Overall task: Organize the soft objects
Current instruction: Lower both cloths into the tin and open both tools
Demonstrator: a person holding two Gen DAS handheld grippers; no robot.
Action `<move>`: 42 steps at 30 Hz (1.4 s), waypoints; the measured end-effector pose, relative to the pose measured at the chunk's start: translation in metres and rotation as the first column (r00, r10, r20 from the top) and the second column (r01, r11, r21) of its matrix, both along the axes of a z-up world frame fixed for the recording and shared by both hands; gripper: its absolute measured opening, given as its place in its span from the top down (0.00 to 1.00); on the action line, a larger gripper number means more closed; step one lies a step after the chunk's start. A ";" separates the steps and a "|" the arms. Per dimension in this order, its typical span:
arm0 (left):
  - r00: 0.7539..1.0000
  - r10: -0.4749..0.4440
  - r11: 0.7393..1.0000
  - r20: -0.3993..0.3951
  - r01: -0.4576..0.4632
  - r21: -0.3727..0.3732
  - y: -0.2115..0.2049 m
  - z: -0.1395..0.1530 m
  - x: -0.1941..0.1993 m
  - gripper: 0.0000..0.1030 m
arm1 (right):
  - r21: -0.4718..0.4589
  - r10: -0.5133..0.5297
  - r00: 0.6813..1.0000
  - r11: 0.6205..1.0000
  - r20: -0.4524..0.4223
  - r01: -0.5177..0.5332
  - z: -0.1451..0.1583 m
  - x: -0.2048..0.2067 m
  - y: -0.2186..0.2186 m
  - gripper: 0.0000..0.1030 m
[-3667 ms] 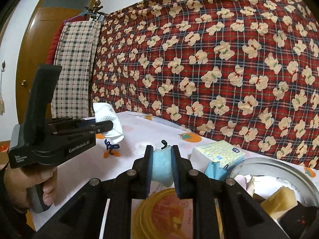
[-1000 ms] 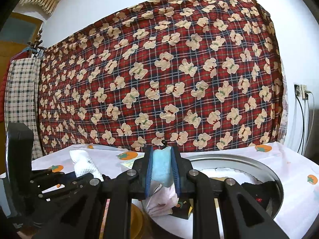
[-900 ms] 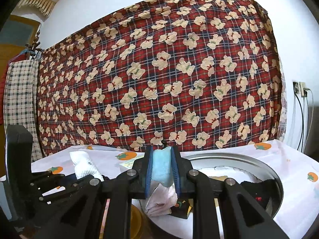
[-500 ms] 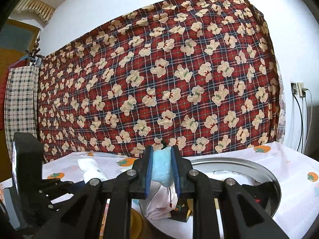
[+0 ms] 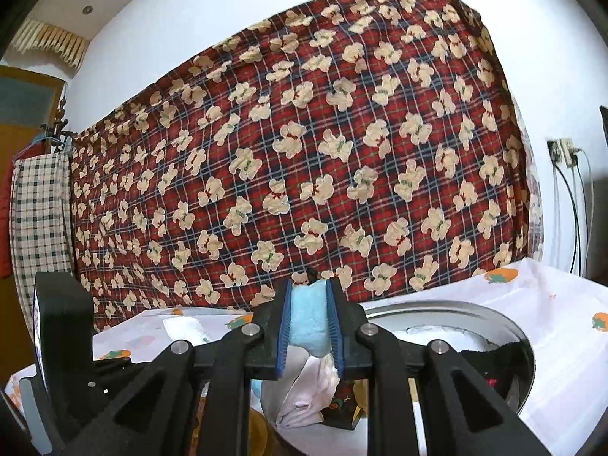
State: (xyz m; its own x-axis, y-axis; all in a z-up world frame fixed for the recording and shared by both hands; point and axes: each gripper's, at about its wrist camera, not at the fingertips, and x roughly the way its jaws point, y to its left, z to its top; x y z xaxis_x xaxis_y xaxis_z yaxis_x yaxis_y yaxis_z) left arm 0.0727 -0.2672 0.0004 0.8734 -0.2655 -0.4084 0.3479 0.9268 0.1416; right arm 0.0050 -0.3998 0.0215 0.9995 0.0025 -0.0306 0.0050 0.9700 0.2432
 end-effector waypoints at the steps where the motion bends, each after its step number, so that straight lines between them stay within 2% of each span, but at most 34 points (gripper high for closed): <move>1: 1.000 -0.003 1.000 -0.003 0.003 -0.002 -0.001 0.000 0.000 0.89 | 0.003 0.000 1.000 1.000 -0.005 0.000 0.000 0.001 -0.002 0.80; 8: 0.999 -0.026 1.000 -0.026 0.026 0.007 -0.012 0.001 0.003 0.89 | -0.004 -0.008 1.000 1.000 -0.017 0.008 0.002 -0.001 -0.016 0.80; 20: 0.987 -0.084 0.996 -0.137 0.082 -0.019 -0.035 0.013 0.017 0.89 | -0.011 -0.038 0.997 0.999 -0.060 0.037 0.009 0.002 -0.053 0.79; 25: 0.973 -0.117 0.993 -0.197 0.114 -0.025 -0.050 0.014 0.024 0.89 | 0.035 -0.025 0.993 0.999 -0.116 0.030 0.007 0.012 -0.081 0.79; 29: 0.968 -0.125 0.992 -0.220 0.129 0.002 -0.066 0.013 0.028 0.89 | 0.066 -0.020 0.987 0.997 -0.160 0.031 0.002 0.019 -0.100 0.79; 42: 0.946 -0.093 0.992 -0.311 0.113 0.048 -0.093 0.006 0.054 0.89 | 0.052 -0.001 0.952 0.999 -0.306 0.017 -0.013 0.048 -0.119 0.78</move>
